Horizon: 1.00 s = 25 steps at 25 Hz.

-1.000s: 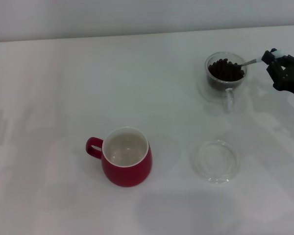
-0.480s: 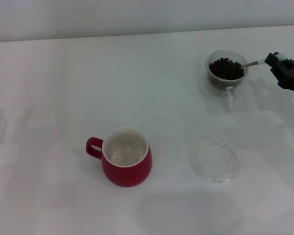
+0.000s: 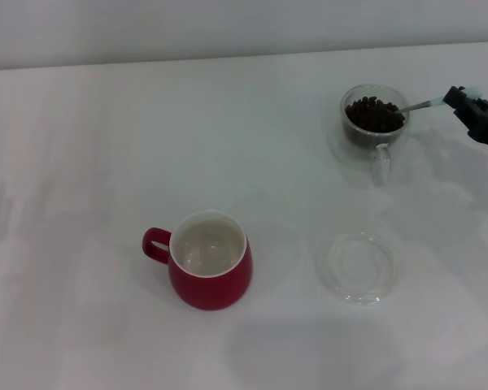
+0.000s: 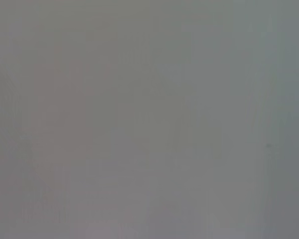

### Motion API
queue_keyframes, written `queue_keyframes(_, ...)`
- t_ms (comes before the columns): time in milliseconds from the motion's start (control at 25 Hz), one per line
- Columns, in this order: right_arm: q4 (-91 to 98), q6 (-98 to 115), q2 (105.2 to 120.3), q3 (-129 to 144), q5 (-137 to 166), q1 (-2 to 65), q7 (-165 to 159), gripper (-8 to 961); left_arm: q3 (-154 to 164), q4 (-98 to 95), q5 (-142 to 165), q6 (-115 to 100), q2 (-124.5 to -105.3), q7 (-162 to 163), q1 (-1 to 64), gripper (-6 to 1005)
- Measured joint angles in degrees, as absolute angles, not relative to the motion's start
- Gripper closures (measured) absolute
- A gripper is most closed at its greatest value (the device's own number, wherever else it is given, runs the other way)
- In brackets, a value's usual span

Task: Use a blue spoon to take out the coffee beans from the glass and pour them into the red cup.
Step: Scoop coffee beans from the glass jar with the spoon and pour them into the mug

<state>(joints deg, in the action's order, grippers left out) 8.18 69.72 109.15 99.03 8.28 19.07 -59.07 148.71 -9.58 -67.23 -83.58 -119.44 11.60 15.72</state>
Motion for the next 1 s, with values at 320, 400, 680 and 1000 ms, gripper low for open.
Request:
queue_keyframes(320,8.2,69.8,108.59,99.0,8.3,18.8,-65.0,806,148.7,-9.6,-67.2,-83.6,-119.44,11.6,15.5,273)
queue_keyframes(400,8.2,69.8,108.59,99.0,8.4,18.7,-65.8,806,148.7,-9.6,-67.2,-83.6,-119.44,11.6,15.4,273)
queue_keyframes(680,8.2,69.9,108.04,99.1,9.2,18.8,-70.4,806,148.7,-9.6,-67.2,-83.6,-119.44,11.6,15.3,273)
queue_keyframes(1000,8.3,70.2,107.25,99.1,9.2,19.3,-74.4,806,148.7,-9.5,-67.2,-83.6,-119.44,11.6,15.1,273)
